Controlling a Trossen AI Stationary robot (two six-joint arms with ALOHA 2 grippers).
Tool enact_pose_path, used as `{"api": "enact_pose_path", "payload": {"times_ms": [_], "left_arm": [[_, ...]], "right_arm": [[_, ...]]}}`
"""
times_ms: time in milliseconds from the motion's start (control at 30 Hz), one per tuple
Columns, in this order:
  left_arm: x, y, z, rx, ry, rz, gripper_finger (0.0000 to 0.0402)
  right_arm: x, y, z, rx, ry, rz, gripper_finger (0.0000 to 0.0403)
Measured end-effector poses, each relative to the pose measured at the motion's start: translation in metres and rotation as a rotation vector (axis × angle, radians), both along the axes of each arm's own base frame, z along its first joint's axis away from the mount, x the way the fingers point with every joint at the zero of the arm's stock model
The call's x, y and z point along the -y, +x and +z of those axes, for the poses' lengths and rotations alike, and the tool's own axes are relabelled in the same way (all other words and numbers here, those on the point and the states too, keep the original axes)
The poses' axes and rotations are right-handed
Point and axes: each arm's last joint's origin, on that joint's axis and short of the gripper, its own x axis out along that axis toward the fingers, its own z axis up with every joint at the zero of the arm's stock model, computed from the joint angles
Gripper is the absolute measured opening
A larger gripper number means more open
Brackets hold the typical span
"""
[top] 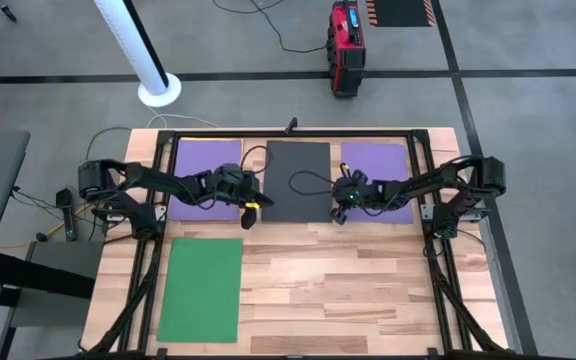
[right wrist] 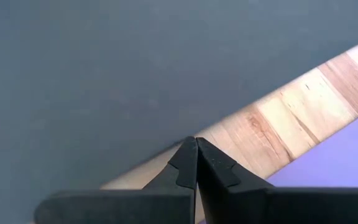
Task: Organize paper
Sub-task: Stack the left black paper on the other black paper, then stack the left purple paper on the other purple paper
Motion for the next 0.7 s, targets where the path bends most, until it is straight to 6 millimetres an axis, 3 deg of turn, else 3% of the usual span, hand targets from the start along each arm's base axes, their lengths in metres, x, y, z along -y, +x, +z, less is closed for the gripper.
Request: {"api": "enact_pose_path", "payload": {"times_ms": [233,467,700], "left_arm": [[0.001,-0.016,0.003,-0.056,0.033,0.012,0.0000],[0.022,-0.041,0.020,-0.227,0.157,0.025,0.0000],[0.047,-0.060,0.021,-0.390,0.163,-0.002,0.0000]], "right_arm": [[-0.001,-0.001,0.003,0.005,-0.004,-0.005,0.0000],[-0.001,-0.003,0.012,0.029,-0.013,0.004,0.0000],[-0.001,-0.003,0.012,0.021,-0.012,0.004,0.0000]]}}
